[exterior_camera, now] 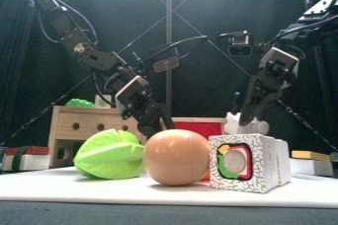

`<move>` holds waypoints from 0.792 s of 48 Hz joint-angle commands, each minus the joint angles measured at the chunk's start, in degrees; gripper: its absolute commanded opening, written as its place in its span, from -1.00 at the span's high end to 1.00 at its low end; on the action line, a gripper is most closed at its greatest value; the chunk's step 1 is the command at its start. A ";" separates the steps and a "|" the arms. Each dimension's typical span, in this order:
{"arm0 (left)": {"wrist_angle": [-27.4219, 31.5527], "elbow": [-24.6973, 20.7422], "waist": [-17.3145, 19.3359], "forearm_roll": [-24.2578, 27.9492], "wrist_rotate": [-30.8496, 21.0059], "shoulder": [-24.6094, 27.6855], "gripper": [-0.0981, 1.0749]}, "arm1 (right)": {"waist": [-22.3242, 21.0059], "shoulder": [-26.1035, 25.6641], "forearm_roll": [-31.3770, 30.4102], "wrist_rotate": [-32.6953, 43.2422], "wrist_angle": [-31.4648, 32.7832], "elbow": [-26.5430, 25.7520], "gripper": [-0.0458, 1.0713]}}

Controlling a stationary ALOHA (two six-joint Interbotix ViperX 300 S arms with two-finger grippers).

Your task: Place sushi piece on bench

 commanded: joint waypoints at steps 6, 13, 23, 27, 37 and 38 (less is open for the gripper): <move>0.09 -0.97 -0.26 0.26 0.09 -3.69 -0.14 | -0.09 -0.79 0.09 0.09 -0.18 -0.79 -0.51; 2.81 -0.18 -0.18 0.88 -0.09 -9.40 -0.14 | -0.09 -0.79 0.53 0.09 -0.18 -0.79 -0.51; 11.60 0.62 1.05 0.97 -0.18 -15.82 -0.14 | -0.09 -0.70 0.53 0.09 -0.18 -0.88 -0.51; 14.50 0.62 1.93 0.97 -0.18 -17.49 -0.14 | -0.09 -0.70 0.53 0.09 -0.18 -0.88 -0.51; 15.21 1.85 5.10 1.93 -0.26 -22.85 -0.14 | -0.18 -0.53 0.53 0.09 -0.18 -0.70 -0.51; 15.03 2.20 5.36 2.20 -0.26 -23.47 -0.14 | -0.09 -0.70 0.53 0.09 -0.18 -0.70 -0.51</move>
